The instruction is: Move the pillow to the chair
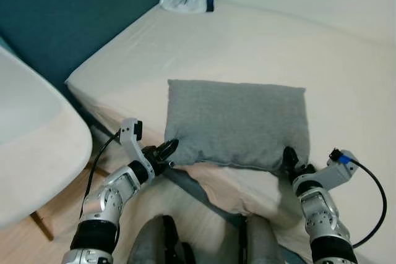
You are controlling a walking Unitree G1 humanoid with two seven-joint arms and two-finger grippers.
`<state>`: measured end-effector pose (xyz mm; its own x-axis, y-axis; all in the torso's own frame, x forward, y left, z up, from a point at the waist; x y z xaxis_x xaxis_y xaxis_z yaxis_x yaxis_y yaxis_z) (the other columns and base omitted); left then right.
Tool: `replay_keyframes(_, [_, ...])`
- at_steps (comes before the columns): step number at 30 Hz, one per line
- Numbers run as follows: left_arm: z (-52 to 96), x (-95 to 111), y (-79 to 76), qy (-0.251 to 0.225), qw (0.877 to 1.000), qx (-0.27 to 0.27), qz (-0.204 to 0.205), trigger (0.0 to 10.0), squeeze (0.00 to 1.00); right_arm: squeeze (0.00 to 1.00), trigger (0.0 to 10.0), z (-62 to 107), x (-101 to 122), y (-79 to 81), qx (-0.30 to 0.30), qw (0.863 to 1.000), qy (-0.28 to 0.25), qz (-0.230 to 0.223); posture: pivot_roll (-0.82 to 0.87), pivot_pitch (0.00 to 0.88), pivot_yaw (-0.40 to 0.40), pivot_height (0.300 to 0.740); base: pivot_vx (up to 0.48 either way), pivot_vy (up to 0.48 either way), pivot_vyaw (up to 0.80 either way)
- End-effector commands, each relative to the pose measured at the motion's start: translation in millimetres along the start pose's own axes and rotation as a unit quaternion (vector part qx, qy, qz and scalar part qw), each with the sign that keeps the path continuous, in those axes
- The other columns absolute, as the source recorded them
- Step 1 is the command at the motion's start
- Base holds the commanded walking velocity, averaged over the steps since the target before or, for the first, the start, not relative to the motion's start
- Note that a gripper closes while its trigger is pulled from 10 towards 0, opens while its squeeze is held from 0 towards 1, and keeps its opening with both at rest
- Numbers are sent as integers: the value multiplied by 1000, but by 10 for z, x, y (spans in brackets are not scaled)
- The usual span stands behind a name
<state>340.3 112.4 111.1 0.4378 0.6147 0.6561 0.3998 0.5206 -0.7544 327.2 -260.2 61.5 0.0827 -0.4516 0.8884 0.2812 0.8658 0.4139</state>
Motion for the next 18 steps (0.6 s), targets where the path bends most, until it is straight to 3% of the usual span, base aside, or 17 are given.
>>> replay_keyframes(1, [7,-100,-19,21,1000,-6,6,10000,0,0,0,31,-193,78,19,999,30,-5,-43,316,90,626,0,0,0])
replay_keyframes(10, [-12,-116,-58,19,1000,-11,9,10000,0,0,0,21,-82,275,84,996,-9,-1,-44,315,86,626,0,0,0])
replay_keyframes(15, [-27,-115,-89,15,1000,-14,10,10000,0,0,0,32,3,359,113,993,-34,-20,-47,310,84,626,0,0,0])
replay_keyframes(18, [-46,-52,-125,0,1000,-18,8,10000,0,0,0,49,88,448,143,988,-56,-25,-48,309,82,626,0,0,-573])
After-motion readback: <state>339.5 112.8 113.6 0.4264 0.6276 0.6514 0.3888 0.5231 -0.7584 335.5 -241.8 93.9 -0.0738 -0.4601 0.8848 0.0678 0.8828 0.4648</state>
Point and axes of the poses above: a point about 5 cm out from each wrist's last joint towards the gripper, its own z axis pointing back from the gripper into the wrist, its own x axis along the axis of the wrist's last joint, y = z × x, the point moved 2 cm from there along -z, pointing out of the wrist towards the gripper, and after that the axes turned 14 degrees about z, right-handed, at the moved point
